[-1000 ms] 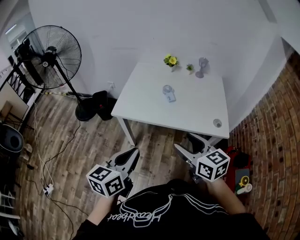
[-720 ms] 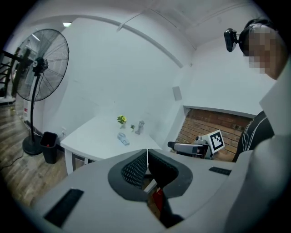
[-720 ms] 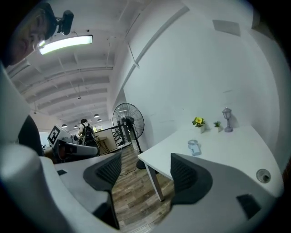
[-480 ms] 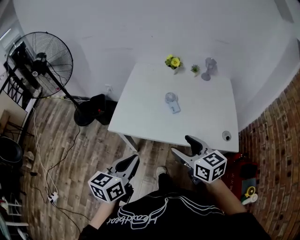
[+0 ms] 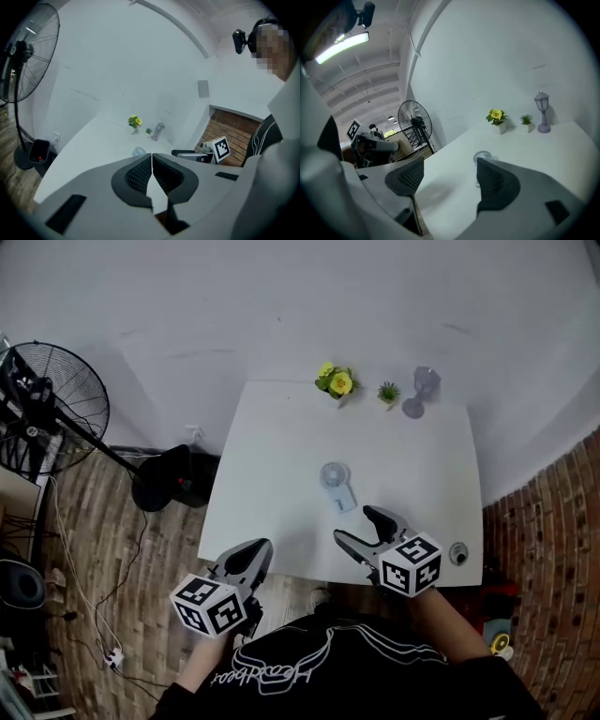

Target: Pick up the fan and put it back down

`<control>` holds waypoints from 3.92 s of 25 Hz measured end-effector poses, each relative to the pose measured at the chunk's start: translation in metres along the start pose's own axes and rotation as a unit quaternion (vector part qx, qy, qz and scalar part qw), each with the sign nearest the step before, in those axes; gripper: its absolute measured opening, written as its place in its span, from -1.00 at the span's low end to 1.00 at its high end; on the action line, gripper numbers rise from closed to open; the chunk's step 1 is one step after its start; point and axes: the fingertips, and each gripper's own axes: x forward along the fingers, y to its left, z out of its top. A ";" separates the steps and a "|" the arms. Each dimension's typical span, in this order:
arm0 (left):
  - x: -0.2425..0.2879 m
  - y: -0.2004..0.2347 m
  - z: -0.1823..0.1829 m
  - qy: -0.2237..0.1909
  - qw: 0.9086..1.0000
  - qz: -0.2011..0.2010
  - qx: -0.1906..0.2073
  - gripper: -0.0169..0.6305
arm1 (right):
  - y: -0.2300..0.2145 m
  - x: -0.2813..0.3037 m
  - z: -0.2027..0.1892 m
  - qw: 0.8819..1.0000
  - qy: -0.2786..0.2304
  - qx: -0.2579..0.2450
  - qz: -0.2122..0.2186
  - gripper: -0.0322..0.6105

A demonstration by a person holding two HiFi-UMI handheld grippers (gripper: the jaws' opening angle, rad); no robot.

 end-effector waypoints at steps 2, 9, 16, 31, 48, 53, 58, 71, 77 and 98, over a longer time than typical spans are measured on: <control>0.018 0.007 0.013 0.000 1.000 -0.004 0.004 -0.84 | -0.016 0.013 0.004 1.000 0.011 -0.002 -0.006 0.16; 0.049 0.025 0.038 0.017 1.000 -0.017 0.009 -0.84 | -0.048 0.051 0.003 0.997 0.057 -0.029 -0.039 0.16; 0.072 0.038 0.061 0.045 0.997 -0.042 0.039 -0.84 | -0.076 0.088 -0.017 0.991 0.103 -0.025 -0.081 0.16; 0.090 0.079 0.084 0.081 0.990 -0.100 0.060 -0.84 | -0.109 0.125 -0.063 0.970 0.175 -0.017 -0.168 0.11; 0.077 0.111 0.087 0.075 0.987 -0.128 0.063 -0.84 | -0.109 0.131 -0.064 0.958 0.178 -0.031 -0.224 -0.20; 0.070 0.113 0.085 0.075 0.986 -0.132 0.064 -0.84 | -0.109 0.130 -0.065 0.958 0.175 -0.020 -0.227 -0.21; 0.062 0.108 0.083 0.073 0.986 -0.136 0.067 -0.84 | -0.103 0.128 -0.061 0.963 0.154 0.004 -0.220 -0.22; 0.050 0.053 0.065 0.074 0.985 -0.146 0.062 -0.84 | -0.034 0.080 -0.016 0.988 0.053 0.015 -0.147 -0.22; 0.036 0.031 0.062 0.059 0.986 -0.137 0.069 -0.84 | 0.004 0.056 0.024 0.995 -0.011 0.002 -0.102 -0.22; 0.037 -0.039 0.044 0.025 0.985 -0.136 0.100 -0.84 | 0.040 -0.033 0.049 0.993 -0.098 -0.043 -0.040 -0.22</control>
